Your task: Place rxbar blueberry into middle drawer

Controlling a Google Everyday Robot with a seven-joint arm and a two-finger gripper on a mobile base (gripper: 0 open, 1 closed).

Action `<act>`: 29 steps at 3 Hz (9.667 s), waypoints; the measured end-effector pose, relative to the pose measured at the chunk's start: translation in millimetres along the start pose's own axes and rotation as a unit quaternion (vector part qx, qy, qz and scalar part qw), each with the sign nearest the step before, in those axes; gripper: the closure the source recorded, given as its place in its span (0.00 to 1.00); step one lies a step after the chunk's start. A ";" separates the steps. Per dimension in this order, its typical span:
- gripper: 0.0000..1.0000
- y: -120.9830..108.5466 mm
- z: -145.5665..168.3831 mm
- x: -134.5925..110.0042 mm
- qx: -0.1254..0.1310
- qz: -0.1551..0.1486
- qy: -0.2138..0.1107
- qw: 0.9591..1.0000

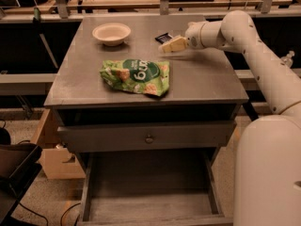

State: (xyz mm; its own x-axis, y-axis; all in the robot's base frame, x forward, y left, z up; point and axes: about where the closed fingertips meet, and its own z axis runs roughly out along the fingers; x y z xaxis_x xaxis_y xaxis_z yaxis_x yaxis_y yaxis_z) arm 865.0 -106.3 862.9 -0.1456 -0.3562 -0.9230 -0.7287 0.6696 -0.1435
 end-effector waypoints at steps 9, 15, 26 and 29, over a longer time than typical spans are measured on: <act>1.00 4.6 -15.7 -52.4 -0.010 -0.011 0.034 0.999; 1.00 96.8 -339.1 34.5 0.009 -0.043 0.073 0.996; 1.00 340.3 -113.1 376.4 -0.266 0.057 0.104 0.956; 0.59 356.5 -88.3 383.9 -0.253 0.042 0.085 0.963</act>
Offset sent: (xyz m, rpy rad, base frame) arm -0.0134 0.0204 -0.0940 0.0139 0.2006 -0.0262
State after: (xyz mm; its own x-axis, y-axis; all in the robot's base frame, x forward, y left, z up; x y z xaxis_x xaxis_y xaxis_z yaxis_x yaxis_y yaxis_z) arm 490.2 -61.8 488.9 -0.2950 -0.4456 -0.8453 -0.9359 0.3129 0.1617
